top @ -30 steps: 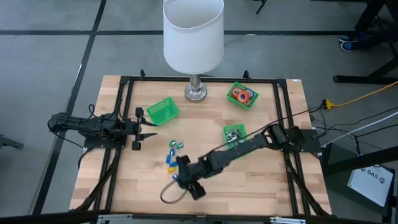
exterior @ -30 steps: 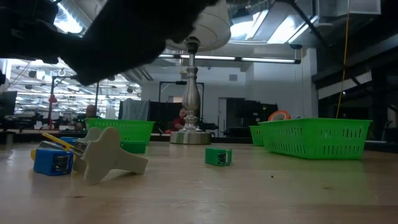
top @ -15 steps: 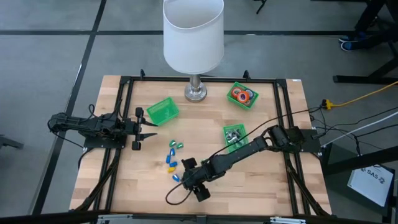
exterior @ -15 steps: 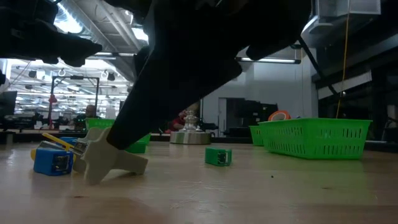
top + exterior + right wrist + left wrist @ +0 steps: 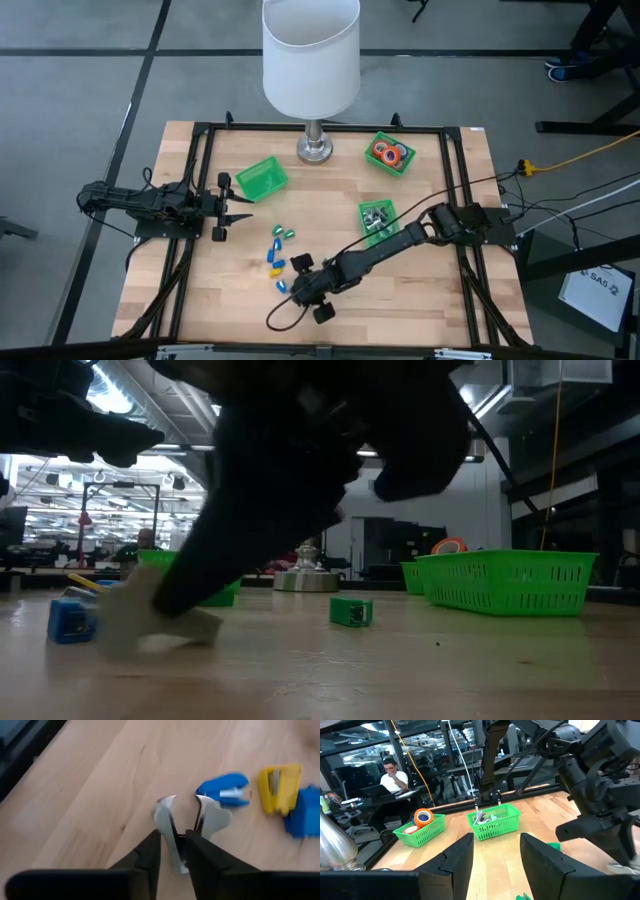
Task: Pick and place Stapler, Stapler remover, tape
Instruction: Put the gray staple remover into the bottom right green bin
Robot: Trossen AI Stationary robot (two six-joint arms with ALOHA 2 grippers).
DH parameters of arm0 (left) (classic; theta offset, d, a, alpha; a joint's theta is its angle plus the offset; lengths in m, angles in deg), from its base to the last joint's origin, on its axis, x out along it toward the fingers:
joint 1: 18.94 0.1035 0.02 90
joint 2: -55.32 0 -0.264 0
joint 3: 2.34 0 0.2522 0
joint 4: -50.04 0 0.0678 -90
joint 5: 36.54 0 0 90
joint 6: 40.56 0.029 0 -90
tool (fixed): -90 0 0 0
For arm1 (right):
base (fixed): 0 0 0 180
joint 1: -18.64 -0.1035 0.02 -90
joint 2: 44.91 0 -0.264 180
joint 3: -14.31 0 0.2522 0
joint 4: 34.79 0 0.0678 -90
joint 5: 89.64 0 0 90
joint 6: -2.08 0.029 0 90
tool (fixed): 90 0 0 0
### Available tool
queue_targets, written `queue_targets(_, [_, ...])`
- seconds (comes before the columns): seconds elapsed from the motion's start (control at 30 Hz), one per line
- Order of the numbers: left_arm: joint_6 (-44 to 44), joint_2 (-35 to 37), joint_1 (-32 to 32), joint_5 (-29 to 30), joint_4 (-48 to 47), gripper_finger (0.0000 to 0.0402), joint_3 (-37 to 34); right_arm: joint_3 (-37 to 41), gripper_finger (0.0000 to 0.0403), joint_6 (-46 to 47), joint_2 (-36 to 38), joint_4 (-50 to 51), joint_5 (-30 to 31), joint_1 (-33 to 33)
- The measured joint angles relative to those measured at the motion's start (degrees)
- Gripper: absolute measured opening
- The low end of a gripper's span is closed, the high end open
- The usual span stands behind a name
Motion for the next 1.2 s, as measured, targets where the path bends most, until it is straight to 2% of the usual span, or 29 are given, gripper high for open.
queue_targets(0.17, [0.0,0.0,0.0,0.0,0.0,0.0157,0.0,0.0,0.0053,-2.8,-0.2,-1.1,1.1,-0.4])
queue_targets(0.37, [0.0,0.0,0.0,0.0,0.0,0.0157,0.0,0.0,0.0009,-1.0,-0.2,-0.8,1.1,-0.4])
queue_targets(0.43, [0.0,0.0,0.0,0.0,0.0,0.0157,0.0,0.0,0.0006,-0.9,-0.2,-0.8,1.1,-0.4])
queue_targets(0.7, [0.0,0.0,0.0,0.0,0.0,0.0157,0.0,0.0,0.0043,-0.9,-0.2,-0.9,1.1,-0.4])
queue_targets(1.03, [0.0,0.0,0.0,0.0,0.0,0.0157,0.0,0.2,0.0123,-0.9,-0.4,-2.0,1.1,-0.4])
queue_targets(1.2, [0.0,0.0,0.0,0.0,0.0,0.0157,0.0,0.2,0.0147,-0.9,-0.4,-2.1,1.1,-0.4])
